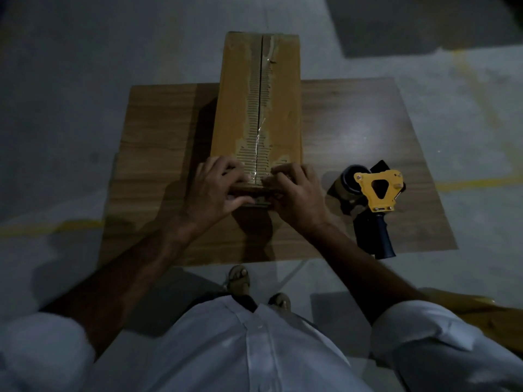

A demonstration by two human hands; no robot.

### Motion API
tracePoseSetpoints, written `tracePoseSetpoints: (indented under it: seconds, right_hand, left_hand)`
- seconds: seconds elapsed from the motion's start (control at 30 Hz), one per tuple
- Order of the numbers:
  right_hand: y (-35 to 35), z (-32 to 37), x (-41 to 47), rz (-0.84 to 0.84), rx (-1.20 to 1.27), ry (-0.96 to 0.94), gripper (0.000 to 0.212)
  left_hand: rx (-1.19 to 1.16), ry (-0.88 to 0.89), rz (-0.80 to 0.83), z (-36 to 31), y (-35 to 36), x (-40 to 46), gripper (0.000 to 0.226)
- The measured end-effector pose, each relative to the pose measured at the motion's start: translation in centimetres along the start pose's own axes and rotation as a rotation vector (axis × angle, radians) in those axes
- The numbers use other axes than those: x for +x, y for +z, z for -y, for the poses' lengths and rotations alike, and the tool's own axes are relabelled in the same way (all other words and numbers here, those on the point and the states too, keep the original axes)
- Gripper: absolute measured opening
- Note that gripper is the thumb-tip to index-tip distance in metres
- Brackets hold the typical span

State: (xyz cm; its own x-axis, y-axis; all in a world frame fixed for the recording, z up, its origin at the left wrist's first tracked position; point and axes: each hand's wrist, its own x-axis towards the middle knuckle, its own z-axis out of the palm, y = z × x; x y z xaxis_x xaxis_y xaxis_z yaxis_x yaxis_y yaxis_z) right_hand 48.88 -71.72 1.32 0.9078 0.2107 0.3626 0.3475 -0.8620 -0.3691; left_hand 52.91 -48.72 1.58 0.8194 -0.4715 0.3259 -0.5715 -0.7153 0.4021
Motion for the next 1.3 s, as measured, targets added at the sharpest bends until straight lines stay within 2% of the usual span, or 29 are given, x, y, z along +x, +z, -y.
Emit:
tracePoseSetpoints:
  seconds: [0.13,0.33,0.47,0.53,0.63,0.73,0.9,1.0,1.13,1.3]
  right_hand:
    - [-1.4,-0.9,1.0,0.026,0.107,-0.003,0.032]
    - [0.1,-1.1,0.0,-0.085,0.103,0.003,0.029]
    - [0.0,-1.1,-0.6,-0.018,0.092,0.045,0.034]
    - [-0.7,-2.0,-1.0,-0.024,0.134,0.069,0.036]
    - [-2.0,-3.8,-1.0,-0.02,0.186,0.108,0.039]
    - [-2.1,-4.4,-0.8,0.039,0.25,0.138,0.043]
    - [-1.5,-3.1,-1.5,0.032,0.318,0.19,0.045]
    - [-3.0,-4.0,-1.3,0.099,0.379,0.139,0.048]
    - [-5.2,-7.0,-0.3,0.209,0.366,0.052,0.04]
    - [-3.5,-7.7,-0.7,0.124,0.264,-0.004,0.029]
  left_hand:
    - [-0.105,0.076,0.077,-1.3,-1.5,1.7,0.04]
    - [0.037,0.113,0.053,-1.3,-0.5,1.6,0.03]
    - [0.086,0.069,0.051,-1.5,0.7,1.5,0.041]
    - [0.037,0.054,0.055,-1.3,0.6,1.8,0.047]
    - [-0.041,0.08,0.089,-1.7,0.5,2.8,0.048]
    - [-0.007,0.098,0.07,-2.5,1.2,3.6,0.043]
    - [0.088,0.03,0.054,-3.2,1.8,3.4,0.046]
    - [0.062,-0.002,0.105,-3.6,1.8,3.8,0.051]
    - [-0.093,0.065,0.14,-4.5,2.2,4.8,0.041]
    - [-0.006,0.094,0.062,-4.6,3.5,4.8,0.042]
